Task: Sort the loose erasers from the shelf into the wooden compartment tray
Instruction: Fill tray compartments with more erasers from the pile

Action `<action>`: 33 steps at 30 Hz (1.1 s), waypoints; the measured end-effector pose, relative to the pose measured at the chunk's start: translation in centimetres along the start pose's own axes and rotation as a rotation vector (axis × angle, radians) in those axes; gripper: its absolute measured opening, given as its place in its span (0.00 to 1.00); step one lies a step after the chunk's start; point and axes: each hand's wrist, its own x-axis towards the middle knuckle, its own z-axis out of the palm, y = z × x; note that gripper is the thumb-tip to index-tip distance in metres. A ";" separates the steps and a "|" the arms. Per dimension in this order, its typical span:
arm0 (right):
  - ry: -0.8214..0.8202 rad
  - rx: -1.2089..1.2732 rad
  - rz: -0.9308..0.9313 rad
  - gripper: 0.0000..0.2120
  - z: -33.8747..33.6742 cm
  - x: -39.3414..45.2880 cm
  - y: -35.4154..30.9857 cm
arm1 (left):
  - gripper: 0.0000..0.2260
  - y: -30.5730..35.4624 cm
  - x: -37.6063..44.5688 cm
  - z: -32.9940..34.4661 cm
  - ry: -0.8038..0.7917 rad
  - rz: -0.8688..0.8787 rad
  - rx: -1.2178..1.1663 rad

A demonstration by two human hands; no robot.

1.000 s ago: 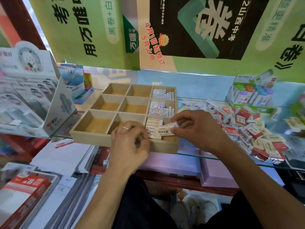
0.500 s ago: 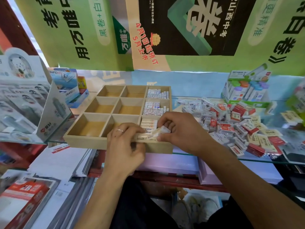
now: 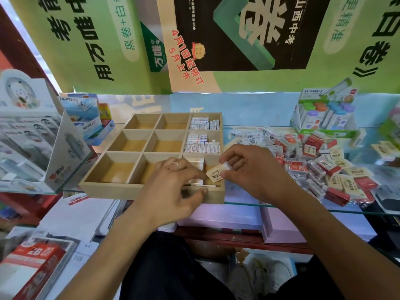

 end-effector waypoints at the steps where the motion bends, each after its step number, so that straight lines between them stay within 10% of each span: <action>1: 0.010 0.008 0.003 0.10 -0.1 0.0 0.1 | 0.14 -0.1 0.4 -0.5 -0.070 0.032 -0.010; 6: 0.056 0.038 0.028 0.11 -0.6 -0.1 0.5 | 0.14 -0.7 1.6 -1.4 -0.266 0.155 0.019; 33: 0.066 0.049 0.032 0.11 -1.1 -0.9 1.2 | 0.17 -1.6 1.0 -0.8 -0.182 0.135 0.044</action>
